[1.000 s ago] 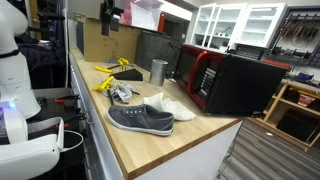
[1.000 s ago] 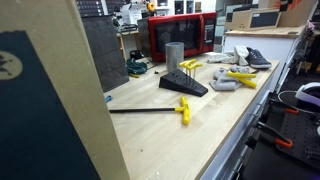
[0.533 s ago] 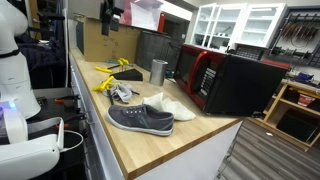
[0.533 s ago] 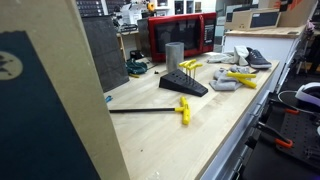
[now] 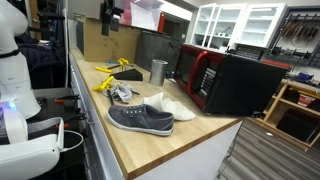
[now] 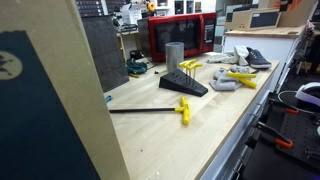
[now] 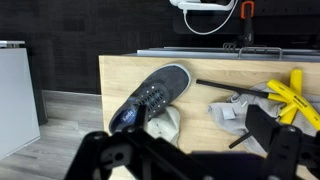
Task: Move one yellow object from the holder to the table
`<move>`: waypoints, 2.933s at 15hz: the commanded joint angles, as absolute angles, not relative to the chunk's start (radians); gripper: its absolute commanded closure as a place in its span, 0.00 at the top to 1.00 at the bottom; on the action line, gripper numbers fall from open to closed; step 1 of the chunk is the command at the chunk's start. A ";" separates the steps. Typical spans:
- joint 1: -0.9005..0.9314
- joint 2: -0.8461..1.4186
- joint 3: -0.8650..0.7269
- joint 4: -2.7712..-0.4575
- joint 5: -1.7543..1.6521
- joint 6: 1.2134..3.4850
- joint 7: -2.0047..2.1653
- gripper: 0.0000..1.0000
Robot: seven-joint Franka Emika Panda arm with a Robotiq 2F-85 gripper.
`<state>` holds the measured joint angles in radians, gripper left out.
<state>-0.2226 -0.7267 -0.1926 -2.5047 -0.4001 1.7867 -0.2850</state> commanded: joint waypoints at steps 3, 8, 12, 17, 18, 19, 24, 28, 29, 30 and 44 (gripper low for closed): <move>-0.203 -0.728 -0.206 -2.502 -0.409 1.780 -0.276 1.00; -0.203 -0.728 -0.206 -2.502 -0.409 1.780 -0.276 1.00; -0.203 -0.728 -0.206 -2.502 -0.409 1.780 -0.276 1.00; -0.184 -0.647 -0.200 -2.459 -0.378 1.801 -0.229 1.00; -0.177 -0.622 -0.196 -2.446 -0.363 1.812 -0.207 1.00; -0.170 -0.596 -0.190 -2.434 -0.347 1.838 -0.178 1.00; -0.135 -0.472 -0.153 -2.377 -0.203 1.955 -0.024 1.00; -0.109 -0.400 -0.084 -2.384 -0.105 2.052 0.112 1.00; -0.104 -0.384 -0.065 -2.387 -0.095 2.077 0.144 1.00; -0.100 -0.368 -0.046 -2.388 -0.087 2.101 0.180 1.00; -0.001 -0.116 0.066 -2.254 -0.020 2.174 0.344 1.00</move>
<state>-0.0161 -0.1846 0.0632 -2.3210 -0.0512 2.1768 0.3460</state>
